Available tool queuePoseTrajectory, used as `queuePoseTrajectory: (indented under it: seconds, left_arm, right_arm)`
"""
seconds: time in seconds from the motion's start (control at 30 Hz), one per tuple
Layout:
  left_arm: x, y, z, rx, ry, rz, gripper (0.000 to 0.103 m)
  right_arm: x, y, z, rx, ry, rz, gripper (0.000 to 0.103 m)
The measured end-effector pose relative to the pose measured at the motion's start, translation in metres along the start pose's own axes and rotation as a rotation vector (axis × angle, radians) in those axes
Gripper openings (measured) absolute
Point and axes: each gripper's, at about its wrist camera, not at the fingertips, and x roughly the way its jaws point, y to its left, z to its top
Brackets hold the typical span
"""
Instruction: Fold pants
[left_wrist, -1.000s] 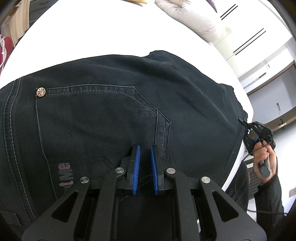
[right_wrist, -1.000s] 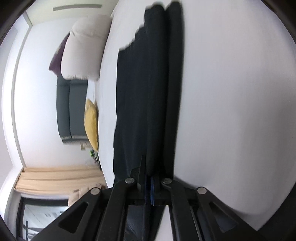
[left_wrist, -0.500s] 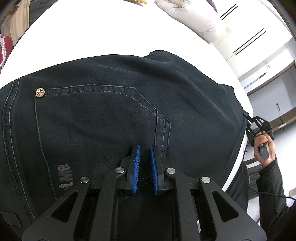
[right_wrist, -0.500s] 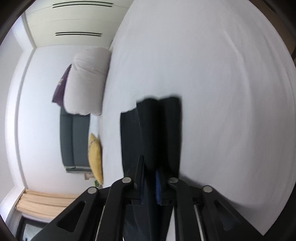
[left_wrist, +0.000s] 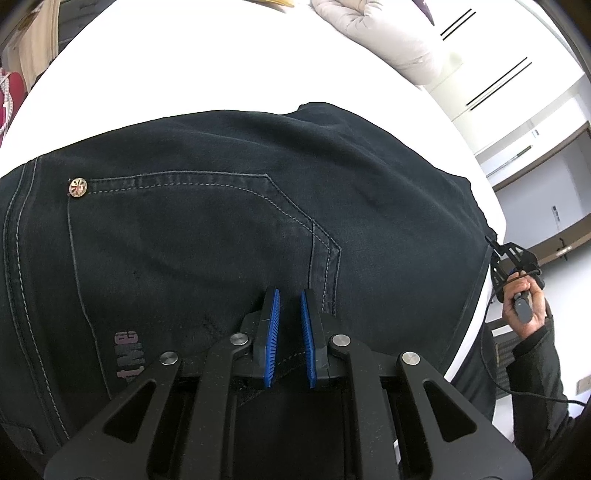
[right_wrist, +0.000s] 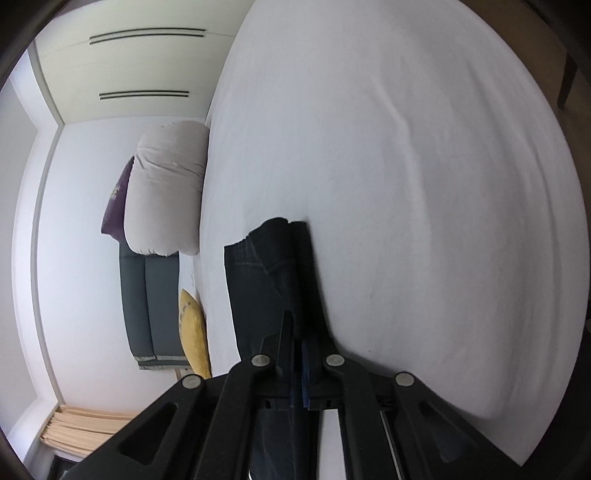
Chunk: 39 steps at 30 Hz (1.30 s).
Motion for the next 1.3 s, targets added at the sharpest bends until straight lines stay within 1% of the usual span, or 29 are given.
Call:
queuePoseTrajectory:
  seconds: [0.1, 0.13, 0.17, 0.2, 0.23, 0.27, 0.3, 0.33, 0.4, 0.43, 0.47, 0.5, 0.53, 0.57, 0.6, 0.7, 0.73, 0.77, 0.8, 0.87, 0.97, 1.0, 1.03, 1.07, 1.13, 1.17, 1.23, 1.27, 1.3]
  left_arm:
    - [-0.001, 0.003, 0.0, -0.006, 0.0, -0.01, 0.012]
    - [-0.002, 0.005, 0.0, -0.013, -0.001, -0.018, 0.012]
    - [-0.002, 0.006, 0.0, -0.019, -0.001, -0.023, 0.012]
    - [-0.002, 0.007, 0.0, -0.026, -0.001, -0.026, 0.012]
    - [-0.002, 0.007, 0.001, -0.029, -0.001, -0.025, 0.012]
    - [-0.002, 0.007, 0.001, -0.029, -0.001, -0.022, 0.012]
    - [-0.001, 0.006, 0.002, -0.029, -0.001, -0.018, 0.012]
    - [-0.001, 0.005, 0.003, -0.029, 0.002, -0.011, 0.012]
    - [-0.001, 0.002, 0.005, -0.024, 0.008, 0.0, 0.012]
    - [-0.001, 0.001, 0.006, -0.02, 0.01, 0.003, 0.012]
    - [-0.001, 0.0, 0.007, -0.018, 0.011, 0.004, 0.012]
    - [-0.001, 0.001, 0.007, -0.021, 0.012, 0.001, 0.012]
    - [-0.001, 0.001, 0.007, -0.024, 0.012, -0.004, 0.012]
    - [-0.002, 0.002, 0.006, -0.027, 0.011, -0.008, 0.012]
    - [-0.002, 0.003, 0.006, -0.031, 0.01, -0.013, 0.012]
    - [-0.002, 0.004, 0.006, -0.034, 0.009, -0.022, 0.012]
    - [-0.001, 0.005, 0.007, -0.035, 0.008, -0.025, 0.012]
    - [-0.001, 0.005, 0.007, -0.036, 0.008, -0.027, 0.012]
    - [-0.001, 0.006, 0.007, -0.038, 0.008, -0.03, 0.012]
    - [-0.001, 0.006, 0.007, -0.039, 0.006, -0.032, 0.012]
    - [-0.002, 0.006, 0.007, -0.038, 0.005, -0.031, 0.012]
    - [-0.002, 0.005, 0.007, -0.038, 0.005, -0.032, 0.012]
    - [-0.003, 0.006, 0.007, -0.039, 0.005, -0.035, 0.012]
    - [-0.004, 0.006, 0.006, -0.041, 0.004, -0.037, 0.012]
    - [-0.004, 0.006, 0.006, -0.045, 0.002, -0.038, 0.012]
    - [-0.004, 0.005, 0.006, -0.044, 0.001, -0.036, 0.012]
    - [-0.004, 0.003, 0.006, -0.041, 0.001, -0.027, 0.012]
    - [-0.004, 0.002, 0.006, -0.039, 0.001, -0.022, 0.012]
    - [-0.004, 0.001, 0.006, -0.037, 0.001, -0.017, 0.012]
  right_arm:
    - [-0.004, 0.003, -0.003, -0.046, -0.009, -0.009, 0.001]
    - [-0.007, 0.007, -0.004, -0.056, -0.007, -0.026, 0.005]
    - [-0.016, 0.015, -0.005, -0.087, -0.02, -0.069, 0.013]
    - [-0.026, 0.024, -0.008, -0.125, -0.042, -0.116, 0.034]
    - [-0.036, 0.035, -0.012, -0.169, -0.073, -0.17, 0.043]
    - [-0.047, 0.049, -0.02, -0.227, -0.108, -0.214, 0.045]
    - [-0.05, 0.069, -0.031, -0.321, -0.102, -0.231, 0.045]
    - [-0.046, 0.085, -0.043, -0.397, -0.048, -0.22, 0.044]
    - [-0.016, 0.119, -0.081, -0.557, 0.167, -0.182, 0.034]
    - [0.003, 0.134, -0.107, -0.653, 0.273, -0.185, 0.034]
    - [0.027, 0.147, -0.134, -0.75, 0.404, -0.194, 0.03]
    - [0.044, 0.153, -0.152, -0.796, 0.48, -0.204, 0.024]
    - [0.063, 0.158, -0.167, -0.839, 0.528, -0.241, 0.023]
    - [0.078, 0.16, -0.177, -0.87, 0.576, -0.277, 0.023]
    - [0.099, 0.16, -0.186, -0.881, 0.664, -0.285, 0.021]
    - [0.146, 0.15, -0.198, -0.871, 0.811, -0.379, 0.02]
    - [0.155, 0.146, -0.201, -0.865, 0.843, -0.377, 0.02]
    - [0.164, 0.141, -0.202, -0.864, 0.853, -0.386, 0.012]
    - [0.173, 0.137, -0.2, -0.89, 0.826, -0.405, 0.0]
    - [0.179, 0.13, -0.183, -0.876, 0.719, -0.349, 0.0]
    - [0.181, 0.126, -0.151, -0.82, 0.512, -0.287, 0.0]
    - [0.174, 0.13, -0.144, -0.845, 0.408, -0.298, 0.0]
    - [0.166, 0.135, -0.142, -0.887, 0.31, -0.341, 0.0]
    - [0.155, 0.141, -0.14, -0.912, 0.227, -0.361, 0.007]
    - [0.134, 0.144, -0.142, -0.92, 0.159, -0.35, 0.015]
    - [0.124, 0.147, -0.145, -0.926, 0.149, -0.354, 0.018]
    - [0.115, 0.15, -0.155, -0.917, 0.222, -0.306, 0.018]
    - [0.115, 0.151, -0.165, -0.908, 0.302, -0.265, 0.018]
    - [0.118, 0.15, -0.182, -0.914, 0.411, -0.228, 0.017]
